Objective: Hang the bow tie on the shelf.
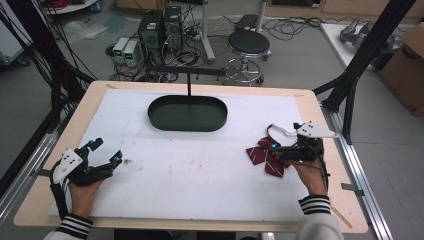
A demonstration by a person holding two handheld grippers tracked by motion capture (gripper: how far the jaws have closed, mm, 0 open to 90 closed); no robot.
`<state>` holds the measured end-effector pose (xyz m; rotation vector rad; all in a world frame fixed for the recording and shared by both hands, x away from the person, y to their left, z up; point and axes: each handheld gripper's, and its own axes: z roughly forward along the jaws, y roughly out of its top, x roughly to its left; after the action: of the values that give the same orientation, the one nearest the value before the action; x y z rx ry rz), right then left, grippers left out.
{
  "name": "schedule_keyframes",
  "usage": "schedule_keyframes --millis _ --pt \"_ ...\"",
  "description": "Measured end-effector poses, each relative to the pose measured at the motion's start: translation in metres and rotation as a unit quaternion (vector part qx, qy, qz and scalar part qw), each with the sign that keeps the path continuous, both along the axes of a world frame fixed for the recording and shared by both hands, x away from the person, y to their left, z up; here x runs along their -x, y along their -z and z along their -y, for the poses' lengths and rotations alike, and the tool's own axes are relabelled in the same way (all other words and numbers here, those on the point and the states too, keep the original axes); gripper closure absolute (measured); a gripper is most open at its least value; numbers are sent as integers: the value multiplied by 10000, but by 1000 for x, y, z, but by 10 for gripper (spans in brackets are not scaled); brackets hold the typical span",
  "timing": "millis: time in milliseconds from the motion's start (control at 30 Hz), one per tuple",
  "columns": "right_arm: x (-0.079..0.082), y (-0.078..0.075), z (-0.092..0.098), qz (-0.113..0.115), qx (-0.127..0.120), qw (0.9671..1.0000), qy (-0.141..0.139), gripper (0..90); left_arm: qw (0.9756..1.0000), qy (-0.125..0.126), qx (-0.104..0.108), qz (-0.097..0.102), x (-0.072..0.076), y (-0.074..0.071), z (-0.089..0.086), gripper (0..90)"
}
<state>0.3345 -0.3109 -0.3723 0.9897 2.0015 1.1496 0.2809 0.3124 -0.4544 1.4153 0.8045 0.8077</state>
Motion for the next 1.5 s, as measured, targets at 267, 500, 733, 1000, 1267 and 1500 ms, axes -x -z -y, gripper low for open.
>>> schedule_keyframes --millis 267,500,733,1000,1267,1500 --pt "-41 -9 20 -588 396 9974 161 31 10000 -4 -4 10 0 0 0 152" --pt "-69 -10 28 -935 573 9938 165 48 10000 -6 -12 3 0 0 0 152" --pt "-91 -3 34 -1210 763 9896 173 48 10000 15 -29 -15 0 0 0 154" --pt "-107 18 46 -1723 865 9804 402 53 10000 2 -24 -1 0 0 1 154" --pt "-114 28 48 -2038 1036 9729 353 176 10000 8 -22 0 0 0 1 157" --pt "-118 34 45 -2253 1219 9663 251 276 10000 6 -25 0 0 0 1 157"
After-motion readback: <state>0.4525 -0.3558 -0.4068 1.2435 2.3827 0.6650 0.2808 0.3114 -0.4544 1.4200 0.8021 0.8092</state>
